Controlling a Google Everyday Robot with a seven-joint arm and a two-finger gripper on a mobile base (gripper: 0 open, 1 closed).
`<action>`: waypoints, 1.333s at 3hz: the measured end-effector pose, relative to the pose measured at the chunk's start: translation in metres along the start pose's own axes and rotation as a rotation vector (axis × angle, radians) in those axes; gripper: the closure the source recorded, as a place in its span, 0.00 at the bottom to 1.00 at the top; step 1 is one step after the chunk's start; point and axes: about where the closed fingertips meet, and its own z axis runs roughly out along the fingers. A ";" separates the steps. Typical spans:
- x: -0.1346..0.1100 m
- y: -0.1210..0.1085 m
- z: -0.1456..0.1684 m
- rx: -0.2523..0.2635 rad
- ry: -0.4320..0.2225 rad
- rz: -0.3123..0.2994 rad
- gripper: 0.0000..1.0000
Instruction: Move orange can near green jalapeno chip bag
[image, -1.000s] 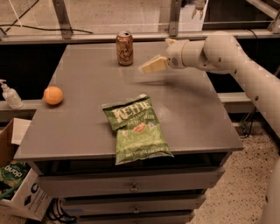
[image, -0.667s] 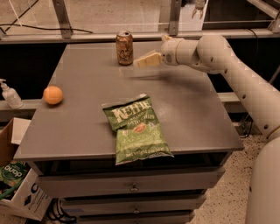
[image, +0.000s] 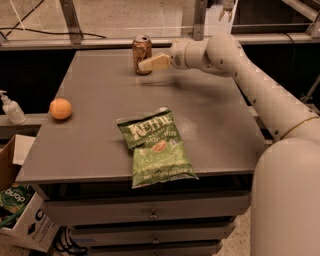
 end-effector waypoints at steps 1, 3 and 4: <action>0.002 0.012 0.020 -0.031 0.030 0.038 0.00; 0.008 0.033 0.044 -0.087 0.048 0.073 0.19; 0.007 0.033 0.041 -0.091 0.051 0.044 0.43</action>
Offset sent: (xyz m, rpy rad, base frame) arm 0.0010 0.0549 -0.0263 0.0193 0.1440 0.0583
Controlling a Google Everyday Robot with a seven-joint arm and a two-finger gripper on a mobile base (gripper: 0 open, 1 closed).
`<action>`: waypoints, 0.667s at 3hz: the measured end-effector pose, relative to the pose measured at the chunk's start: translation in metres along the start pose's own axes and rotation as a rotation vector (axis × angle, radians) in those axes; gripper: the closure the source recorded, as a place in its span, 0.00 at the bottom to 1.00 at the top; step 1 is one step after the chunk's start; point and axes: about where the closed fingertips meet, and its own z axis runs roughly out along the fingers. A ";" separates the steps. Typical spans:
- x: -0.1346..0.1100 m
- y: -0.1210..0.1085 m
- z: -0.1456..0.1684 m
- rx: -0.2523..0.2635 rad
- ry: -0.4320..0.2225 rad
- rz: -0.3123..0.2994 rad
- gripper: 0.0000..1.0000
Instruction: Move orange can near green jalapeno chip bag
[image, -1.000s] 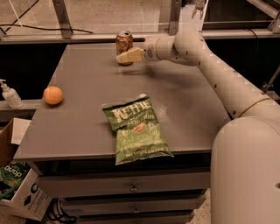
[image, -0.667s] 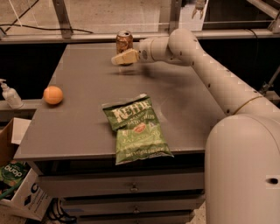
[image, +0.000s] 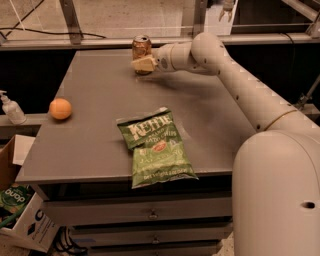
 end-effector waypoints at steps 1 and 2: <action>-0.003 -0.004 -0.015 0.011 0.001 -0.042 0.65; -0.015 0.001 -0.044 -0.007 -0.023 -0.070 0.88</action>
Offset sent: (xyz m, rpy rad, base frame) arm -0.0484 -0.0620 0.0597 -0.0039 -0.1093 0.0553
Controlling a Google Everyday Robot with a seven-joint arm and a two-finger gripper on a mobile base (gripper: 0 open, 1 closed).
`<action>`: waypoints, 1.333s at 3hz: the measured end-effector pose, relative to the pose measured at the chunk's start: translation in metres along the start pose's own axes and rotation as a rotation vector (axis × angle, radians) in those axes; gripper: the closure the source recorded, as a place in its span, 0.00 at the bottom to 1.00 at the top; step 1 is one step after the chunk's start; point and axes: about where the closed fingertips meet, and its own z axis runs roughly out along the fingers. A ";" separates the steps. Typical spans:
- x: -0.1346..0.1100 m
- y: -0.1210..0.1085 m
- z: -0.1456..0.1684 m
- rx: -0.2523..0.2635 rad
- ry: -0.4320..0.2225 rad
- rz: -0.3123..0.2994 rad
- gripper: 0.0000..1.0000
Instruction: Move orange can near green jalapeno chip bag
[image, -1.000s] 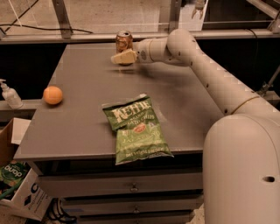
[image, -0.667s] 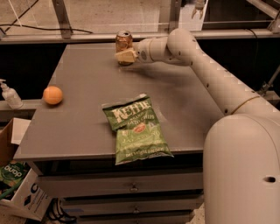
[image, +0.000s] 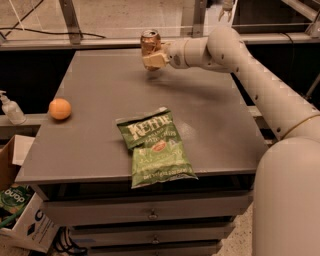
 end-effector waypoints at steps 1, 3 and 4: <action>-0.012 0.021 -0.035 -0.061 -0.015 -0.021 1.00; -0.017 0.074 -0.113 -0.163 -0.022 -0.027 1.00; -0.003 0.098 -0.155 -0.172 -0.019 -0.013 1.00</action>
Offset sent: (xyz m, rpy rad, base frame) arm -0.1324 -0.0539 0.0512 0.0156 0.0187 0.2010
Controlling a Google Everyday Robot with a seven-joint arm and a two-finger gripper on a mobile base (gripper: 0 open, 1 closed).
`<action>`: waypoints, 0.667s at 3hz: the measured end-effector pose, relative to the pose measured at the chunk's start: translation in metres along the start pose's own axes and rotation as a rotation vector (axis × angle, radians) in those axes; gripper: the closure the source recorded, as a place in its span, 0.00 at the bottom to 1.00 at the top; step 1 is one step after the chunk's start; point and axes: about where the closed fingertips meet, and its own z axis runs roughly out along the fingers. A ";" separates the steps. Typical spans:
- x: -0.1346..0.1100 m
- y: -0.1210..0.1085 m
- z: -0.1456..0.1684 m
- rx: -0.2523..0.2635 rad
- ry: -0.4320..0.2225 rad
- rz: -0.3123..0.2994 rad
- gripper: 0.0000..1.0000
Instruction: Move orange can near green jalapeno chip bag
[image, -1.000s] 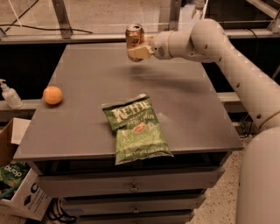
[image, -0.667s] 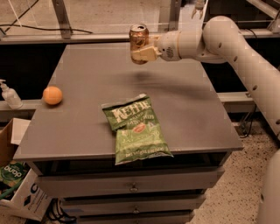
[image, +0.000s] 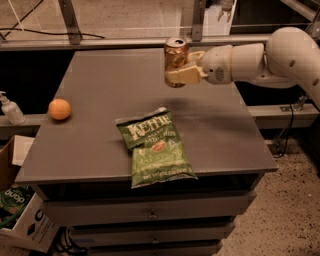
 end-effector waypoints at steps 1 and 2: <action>0.022 0.025 -0.032 -0.007 0.002 0.024 1.00; 0.046 0.043 -0.057 -0.018 0.025 0.042 1.00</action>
Offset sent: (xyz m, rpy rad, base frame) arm -0.0989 -0.0776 -0.0507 -0.0250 0.0868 0.0031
